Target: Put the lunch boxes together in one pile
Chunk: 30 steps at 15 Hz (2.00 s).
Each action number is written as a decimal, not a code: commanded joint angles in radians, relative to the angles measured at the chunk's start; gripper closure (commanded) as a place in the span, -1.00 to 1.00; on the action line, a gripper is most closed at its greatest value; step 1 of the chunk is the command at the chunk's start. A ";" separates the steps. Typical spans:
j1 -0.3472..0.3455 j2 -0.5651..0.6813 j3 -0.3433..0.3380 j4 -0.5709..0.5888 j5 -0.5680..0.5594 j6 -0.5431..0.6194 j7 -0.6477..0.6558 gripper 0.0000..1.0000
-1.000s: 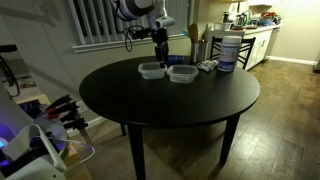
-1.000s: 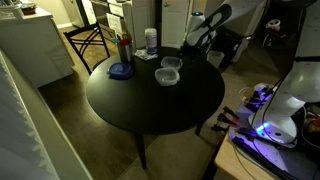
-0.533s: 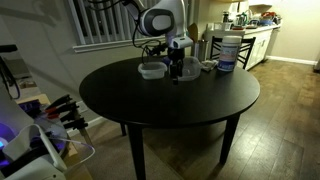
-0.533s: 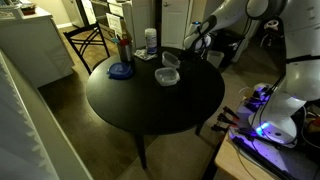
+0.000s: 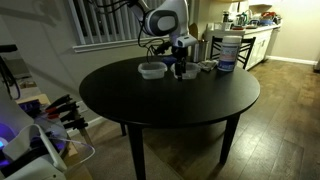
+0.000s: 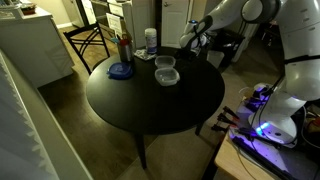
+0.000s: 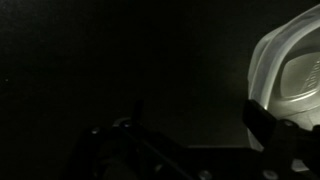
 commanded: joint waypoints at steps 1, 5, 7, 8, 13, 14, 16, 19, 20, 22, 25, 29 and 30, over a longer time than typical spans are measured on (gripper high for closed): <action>-0.009 -0.080 0.033 -0.048 0.055 0.010 -0.100 -1.00; 0.002 -0.099 0.034 -0.021 0.068 0.010 -0.116 -1.00; 0.009 -0.069 0.029 0.004 0.066 0.016 -0.101 -1.00; 0.010 -0.057 0.027 0.012 0.065 0.018 -0.096 -1.00; 0.010 0.030 0.028 0.051 0.081 0.023 -0.083 -1.00; 0.010 0.041 0.030 0.055 0.084 0.024 -0.085 -1.00; 0.015 0.055 0.030 0.060 0.082 0.036 -0.092 -1.00; 0.015 0.062 0.031 0.070 0.078 0.018 -0.097 -0.44; 0.015 0.059 0.032 0.069 0.078 0.016 -0.098 -0.38; 0.014 0.045 0.033 0.056 0.080 0.018 -0.101 -0.09; 0.013 0.024 0.035 0.038 0.080 0.021 -0.109 0.29; 0.021 0.000 0.035 0.019 0.076 0.026 -0.110 0.82; 0.028 -0.011 0.032 0.008 0.074 0.033 -0.106 0.96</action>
